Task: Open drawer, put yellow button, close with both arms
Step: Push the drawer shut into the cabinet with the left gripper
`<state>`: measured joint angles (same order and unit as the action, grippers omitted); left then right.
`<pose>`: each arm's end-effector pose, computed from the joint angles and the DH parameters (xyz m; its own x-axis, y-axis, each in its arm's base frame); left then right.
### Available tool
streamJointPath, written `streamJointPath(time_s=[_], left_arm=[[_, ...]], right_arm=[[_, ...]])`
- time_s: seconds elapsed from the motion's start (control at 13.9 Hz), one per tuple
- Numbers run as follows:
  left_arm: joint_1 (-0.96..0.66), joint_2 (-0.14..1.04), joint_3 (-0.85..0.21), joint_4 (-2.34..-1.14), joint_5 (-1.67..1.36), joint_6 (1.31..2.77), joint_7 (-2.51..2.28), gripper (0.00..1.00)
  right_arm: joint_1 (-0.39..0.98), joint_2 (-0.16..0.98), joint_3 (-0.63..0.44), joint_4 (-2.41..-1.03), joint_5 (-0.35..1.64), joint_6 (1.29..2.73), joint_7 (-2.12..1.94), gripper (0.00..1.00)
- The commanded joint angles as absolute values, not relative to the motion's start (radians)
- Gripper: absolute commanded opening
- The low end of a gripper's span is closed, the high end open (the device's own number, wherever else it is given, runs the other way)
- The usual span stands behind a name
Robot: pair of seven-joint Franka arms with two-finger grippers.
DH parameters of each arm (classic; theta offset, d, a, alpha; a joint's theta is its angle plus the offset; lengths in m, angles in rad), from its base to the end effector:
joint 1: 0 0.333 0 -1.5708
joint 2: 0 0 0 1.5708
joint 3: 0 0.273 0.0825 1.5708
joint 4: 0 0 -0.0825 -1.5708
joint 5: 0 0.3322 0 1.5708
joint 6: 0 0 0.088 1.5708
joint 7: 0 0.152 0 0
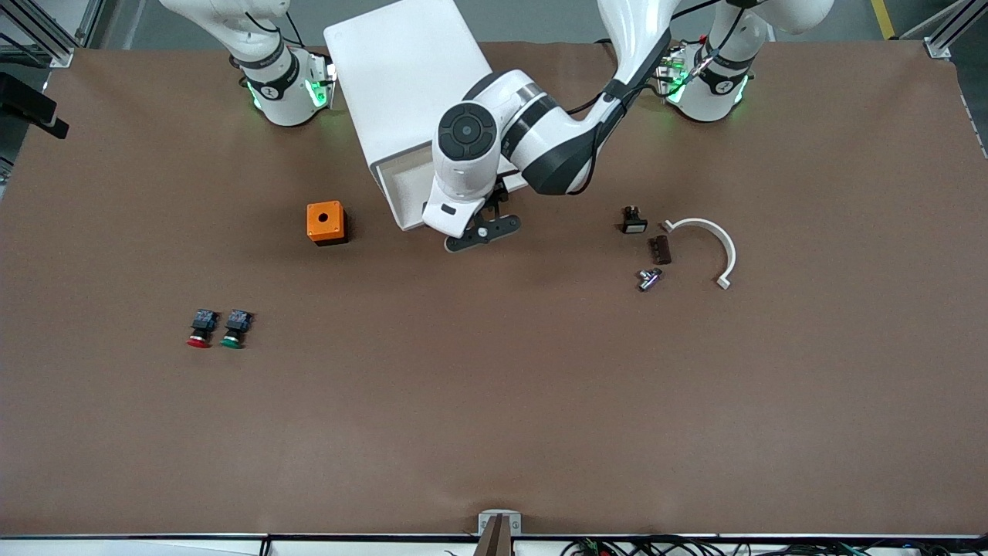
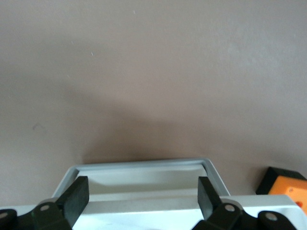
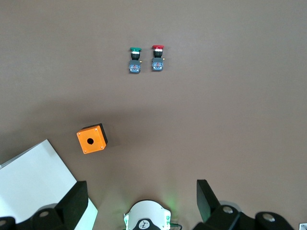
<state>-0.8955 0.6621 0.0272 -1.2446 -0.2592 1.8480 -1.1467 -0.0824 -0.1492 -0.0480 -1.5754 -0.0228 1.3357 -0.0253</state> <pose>0.3960 -0.5214 0.3125 0.9143 0.3314 -0.2329 0.3479 -0.9369 0.0328 0.4274 -0.0615 0.5853 0.9899 -0.1085 -0.0909 -0.1077 -0.9941 0.0131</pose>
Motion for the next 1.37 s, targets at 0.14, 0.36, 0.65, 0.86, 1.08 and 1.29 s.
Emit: streamJointPath(time_s=[0.14, 0.36, 0.65, 0.86, 1.08, 1.29], left_arm=[[-0.922, 0.655, 0.021, -1.272, -0.324, 1.852, -1.158, 1.0], [-0.934, 0.655, 0.012, -1.284, -0.328, 1.852, -1.161, 1.0], [-0.939, 0.657, 0.0, -1.284, -0.399, 1.852, -1.161, 1.0], [-0.953, 0.658, -0.002, -1.299, -0.416, 1.853, -1.161, 1.0], [-0.969, 0.658, -0.002, -1.322, -0.417, 1.853, -1.161, 1.0], [-0.982, 0.658, -0.005, -1.342, -0.455, 1.853, -1.161, 1.0]], right_arm=[[-0.089, -0.175, -0.044, -1.598, -0.015, 1.367, -0.026, 1.0], [-0.087, -0.172, -0.041, -1.585, -0.017, 1.385, -0.018, 1.0], [-0.097, -0.169, -0.049, -1.554, -0.014, 1.414, -0.012, 1.0], [-0.1, -0.169, -0.051, -1.543, -0.012, 1.414, -0.011, 1.0], [-0.113, -0.173, -0.063, -1.545, 0.078, 1.401, -0.011, 1.0], [-0.114, -0.175, -0.071, -1.545, 0.129, 1.359, -0.021, 1.0]])
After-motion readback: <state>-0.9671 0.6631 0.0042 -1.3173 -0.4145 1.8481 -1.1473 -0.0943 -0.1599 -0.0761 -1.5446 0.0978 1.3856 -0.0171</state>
